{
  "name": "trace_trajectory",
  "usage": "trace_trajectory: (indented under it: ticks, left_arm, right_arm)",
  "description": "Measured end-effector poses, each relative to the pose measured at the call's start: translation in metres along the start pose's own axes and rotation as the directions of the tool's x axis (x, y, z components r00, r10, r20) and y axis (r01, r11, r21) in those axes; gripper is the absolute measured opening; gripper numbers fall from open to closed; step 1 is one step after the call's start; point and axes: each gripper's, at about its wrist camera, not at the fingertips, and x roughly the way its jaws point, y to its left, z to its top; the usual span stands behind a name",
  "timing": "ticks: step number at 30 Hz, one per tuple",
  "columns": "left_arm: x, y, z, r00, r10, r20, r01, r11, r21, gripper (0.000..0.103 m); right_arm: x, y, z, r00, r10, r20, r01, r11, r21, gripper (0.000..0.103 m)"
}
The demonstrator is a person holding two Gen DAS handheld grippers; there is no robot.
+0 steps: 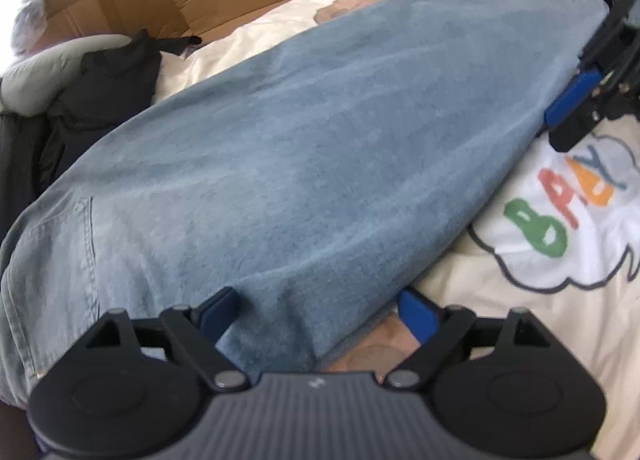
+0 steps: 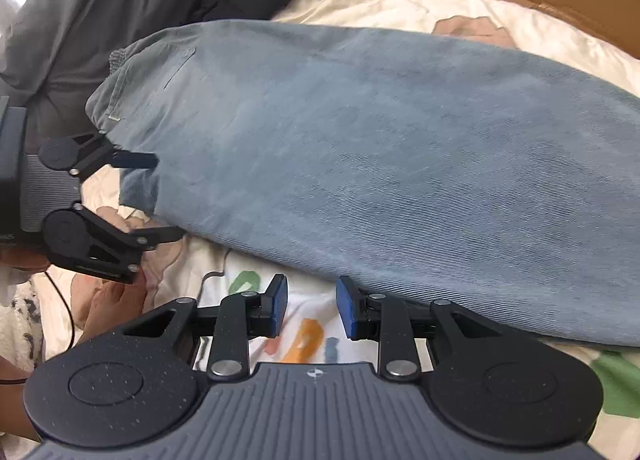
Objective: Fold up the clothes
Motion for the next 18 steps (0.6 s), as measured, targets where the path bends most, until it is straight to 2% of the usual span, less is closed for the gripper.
trace_trajectory:
  ticks: [6, 10, 18]
  left_arm:
    - [-0.015, 0.022, 0.008, 0.997, 0.017, 0.069, -0.009, 0.993, -0.118, 0.088]
    - [-0.017, 0.035, 0.014, 0.996, 0.018, 0.082, -0.001, 0.98, -0.2, 0.088]
    - [-0.018, 0.034, 0.012, 0.997, 0.034, 0.072, -0.017, 0.976, -0.217, 0.088]
  right_arm:
    - [0.009, 0.014, 0.001, 1.0, 0.023, -0.019, -0.024, 0.999, -0.04, 0.034]
    - [0.011, 0.022, 0.007, 1.0, 0.022, -0.005, -0.022, 0.997, -0.078, 0.034]
    - [0.029, 0.018, 0.02, 0.998, -0.031, 0.049, 0.032, 0.999, -0.024, 0.034]
